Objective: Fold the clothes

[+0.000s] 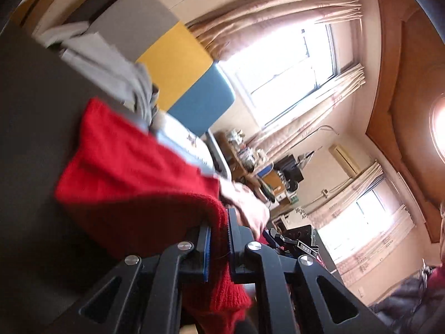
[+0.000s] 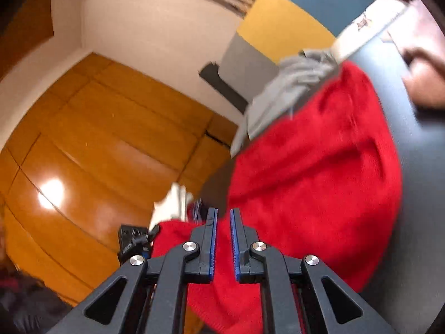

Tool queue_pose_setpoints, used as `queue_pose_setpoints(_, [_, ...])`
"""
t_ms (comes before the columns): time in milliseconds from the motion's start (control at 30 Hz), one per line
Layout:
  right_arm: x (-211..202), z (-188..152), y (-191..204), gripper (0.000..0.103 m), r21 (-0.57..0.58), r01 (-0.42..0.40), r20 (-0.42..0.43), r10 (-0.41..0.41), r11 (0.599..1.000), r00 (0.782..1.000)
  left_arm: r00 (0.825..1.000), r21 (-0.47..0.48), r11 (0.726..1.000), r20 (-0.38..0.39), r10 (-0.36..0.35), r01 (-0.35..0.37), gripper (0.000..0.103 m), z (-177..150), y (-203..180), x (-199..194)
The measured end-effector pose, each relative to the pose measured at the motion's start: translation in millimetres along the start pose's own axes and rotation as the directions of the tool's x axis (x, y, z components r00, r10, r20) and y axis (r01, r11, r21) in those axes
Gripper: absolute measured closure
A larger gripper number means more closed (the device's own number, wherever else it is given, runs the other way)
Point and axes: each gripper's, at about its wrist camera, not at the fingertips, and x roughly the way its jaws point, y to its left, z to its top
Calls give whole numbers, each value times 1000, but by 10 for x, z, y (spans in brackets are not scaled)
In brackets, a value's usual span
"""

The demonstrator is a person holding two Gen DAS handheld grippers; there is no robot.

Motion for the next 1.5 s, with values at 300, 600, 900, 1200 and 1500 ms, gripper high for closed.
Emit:
queue_pose_setpoints(300, [110,73,68,69,-153,255,-231,-286,955,930,994,-2,998,-92,65,-65,95,59,297,413])
queue_pose_setpoints(600, [339,-688,462,27,-305,342,-340,-437,889,833,989,-31,991,-86,124,-127,95,-276,341,110])
queue_pose_setpoints(900, [626,-940,160,80,-152,426,-369,-451,892,813,981,-6,990,-134,141,-143,95,-560,211,-26])
queue_pose_setpoints(1200, [236,-995,-192,95,269,130,-213,-73,954,974,996,-101,995,-88,-19,10,95,-860,105,-425])
queue_pose_setpoints(1500, [189,-206,-30,94,260,-185,66,174,948,983,992,-36,993,64,-106,108,95,-208,-178,-476])
